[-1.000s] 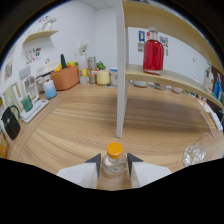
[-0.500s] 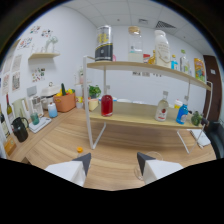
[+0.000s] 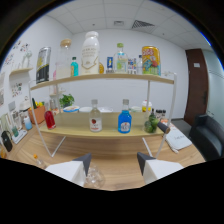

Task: Make me a cup of Mount Fuji.

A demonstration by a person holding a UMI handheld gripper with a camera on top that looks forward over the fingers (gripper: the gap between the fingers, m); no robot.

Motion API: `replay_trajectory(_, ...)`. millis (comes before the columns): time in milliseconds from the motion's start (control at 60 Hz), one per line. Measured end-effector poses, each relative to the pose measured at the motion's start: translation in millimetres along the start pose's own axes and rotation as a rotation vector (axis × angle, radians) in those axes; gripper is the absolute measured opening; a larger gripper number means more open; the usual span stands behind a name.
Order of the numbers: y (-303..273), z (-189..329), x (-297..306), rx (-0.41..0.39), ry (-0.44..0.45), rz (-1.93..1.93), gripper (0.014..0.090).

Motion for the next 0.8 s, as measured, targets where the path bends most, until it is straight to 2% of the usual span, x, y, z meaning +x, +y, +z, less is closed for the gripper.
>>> replay_trajectory(233, -72, 68, 24, 0.110, -0.016, 0.016, 0.0845)
replay_trajectory(317, -79, 94, 29, 0.117, -0.014, 0.006, 0.0767)
replay_trajectory(417, -70, 121, 31, 0.073, -0.019, -0.007, 0.0659)
replay_trajectory(567, -56, 137, 35, 0.044, -0.010, -0.032, 0.0377)
replay_trajectory(800, -60, 129, 33, 0.036, -0.028, -0.023, 0.0361)
